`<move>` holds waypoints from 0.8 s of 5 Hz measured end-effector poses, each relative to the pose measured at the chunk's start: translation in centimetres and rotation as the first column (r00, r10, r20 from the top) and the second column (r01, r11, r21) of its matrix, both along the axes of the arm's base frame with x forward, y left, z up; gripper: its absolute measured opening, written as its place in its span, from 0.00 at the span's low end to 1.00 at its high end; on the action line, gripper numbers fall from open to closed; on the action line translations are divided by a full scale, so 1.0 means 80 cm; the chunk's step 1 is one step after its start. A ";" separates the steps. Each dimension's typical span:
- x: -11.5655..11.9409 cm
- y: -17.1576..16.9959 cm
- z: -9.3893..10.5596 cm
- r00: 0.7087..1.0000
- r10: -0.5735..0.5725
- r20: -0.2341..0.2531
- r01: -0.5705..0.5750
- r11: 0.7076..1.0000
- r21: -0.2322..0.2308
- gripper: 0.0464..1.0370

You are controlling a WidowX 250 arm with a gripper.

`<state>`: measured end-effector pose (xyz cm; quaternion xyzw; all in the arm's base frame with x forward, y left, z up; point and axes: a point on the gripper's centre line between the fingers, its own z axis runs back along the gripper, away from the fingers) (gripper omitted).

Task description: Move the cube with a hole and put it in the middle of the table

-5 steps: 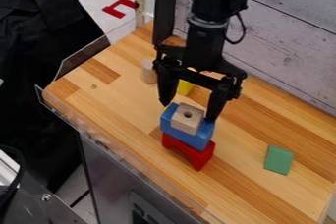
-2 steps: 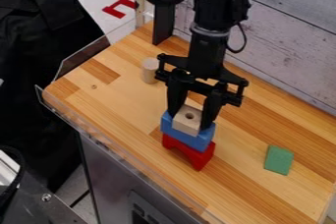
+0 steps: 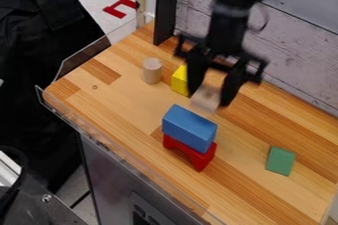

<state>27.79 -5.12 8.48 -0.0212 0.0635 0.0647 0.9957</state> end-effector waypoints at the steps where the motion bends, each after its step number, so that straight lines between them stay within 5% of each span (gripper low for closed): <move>1: 0.031 -0.010 0.014 0.999 -0.040 0.034 0.039 0.999 0.023 0.53; 4: 0.048 -0.025 -0.063 0.996 -0.068 -0.051 0.068 0.998 -0.014 0.53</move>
